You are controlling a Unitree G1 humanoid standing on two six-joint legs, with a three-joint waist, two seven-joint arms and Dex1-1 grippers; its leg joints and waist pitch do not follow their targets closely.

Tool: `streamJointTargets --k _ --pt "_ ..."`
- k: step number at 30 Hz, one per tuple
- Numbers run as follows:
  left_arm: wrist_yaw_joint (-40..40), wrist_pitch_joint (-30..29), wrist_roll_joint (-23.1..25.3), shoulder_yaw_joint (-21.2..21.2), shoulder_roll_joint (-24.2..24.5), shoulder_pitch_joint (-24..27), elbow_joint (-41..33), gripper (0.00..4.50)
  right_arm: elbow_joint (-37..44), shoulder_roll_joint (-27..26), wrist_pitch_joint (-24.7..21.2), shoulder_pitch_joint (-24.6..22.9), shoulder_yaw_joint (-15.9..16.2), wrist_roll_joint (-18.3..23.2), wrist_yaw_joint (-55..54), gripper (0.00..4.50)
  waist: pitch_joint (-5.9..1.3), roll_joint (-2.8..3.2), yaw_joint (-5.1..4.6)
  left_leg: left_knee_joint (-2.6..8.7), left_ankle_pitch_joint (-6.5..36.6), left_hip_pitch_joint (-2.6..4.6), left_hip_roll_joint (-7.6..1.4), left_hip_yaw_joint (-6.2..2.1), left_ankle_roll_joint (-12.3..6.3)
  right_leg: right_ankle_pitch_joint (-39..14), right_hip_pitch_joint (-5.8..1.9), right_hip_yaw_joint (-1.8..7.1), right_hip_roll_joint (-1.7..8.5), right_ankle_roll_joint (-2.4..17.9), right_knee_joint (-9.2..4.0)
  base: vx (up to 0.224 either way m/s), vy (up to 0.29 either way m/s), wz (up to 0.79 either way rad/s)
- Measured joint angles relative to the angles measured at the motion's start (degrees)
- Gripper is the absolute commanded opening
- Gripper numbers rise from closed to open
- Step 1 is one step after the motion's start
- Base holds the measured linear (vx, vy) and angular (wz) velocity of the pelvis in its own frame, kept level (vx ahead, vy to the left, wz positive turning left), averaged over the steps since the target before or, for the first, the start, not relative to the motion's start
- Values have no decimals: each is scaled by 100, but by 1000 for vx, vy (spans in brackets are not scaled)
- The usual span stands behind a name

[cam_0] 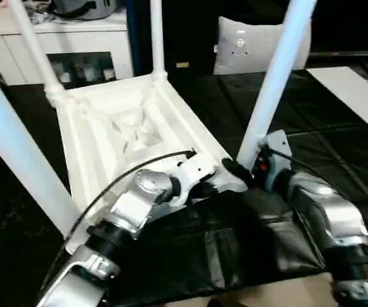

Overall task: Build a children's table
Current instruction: Rotate leg to tighten

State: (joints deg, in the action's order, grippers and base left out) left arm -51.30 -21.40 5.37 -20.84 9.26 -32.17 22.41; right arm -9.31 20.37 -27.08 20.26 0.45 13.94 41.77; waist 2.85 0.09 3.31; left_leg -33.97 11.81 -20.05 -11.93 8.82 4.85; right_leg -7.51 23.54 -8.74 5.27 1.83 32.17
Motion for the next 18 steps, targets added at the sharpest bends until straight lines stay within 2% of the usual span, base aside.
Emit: streamJointTargets --k 4,8,12,16,18 --pt "-543 449 -45 -108 426 10 17 0 163 635 37 -137 27 152 901 422 1 1 73 -9 -2 -1 7 5 5 0 -2 16 6 0 0 0 0 0" --pt "-1003 879 -93 -165 740 9 90 0 265 1014 45 -238 151 279 1543 442 1 1 152 -15 5 7 7 6 15 0 -11 17 6 0 0 0 0 0" --pt "-1589 1444 -125 -313 1124 8 159 0 267 1461 179 -249 337 302 2214 442 0 2 225 -17 15 7 6 6 33 0 -18 18 9 0 0 0 0 0" --pt "-2103 1851 -132 -435 1405 0 159 0 267 1638 335 -250 502 327 2786 442 0 1 279 -19 15 8 4 6 35 0 -25 18 9 0 1 0 0 0" --pt "-2251 1960 -144 -480 1446 -10 159 0 267 1647 360 -249 556 353 2940 408 0 1 318 -19 15 8 5 6 35 0 -26 18 10 0 1 0 0 0"
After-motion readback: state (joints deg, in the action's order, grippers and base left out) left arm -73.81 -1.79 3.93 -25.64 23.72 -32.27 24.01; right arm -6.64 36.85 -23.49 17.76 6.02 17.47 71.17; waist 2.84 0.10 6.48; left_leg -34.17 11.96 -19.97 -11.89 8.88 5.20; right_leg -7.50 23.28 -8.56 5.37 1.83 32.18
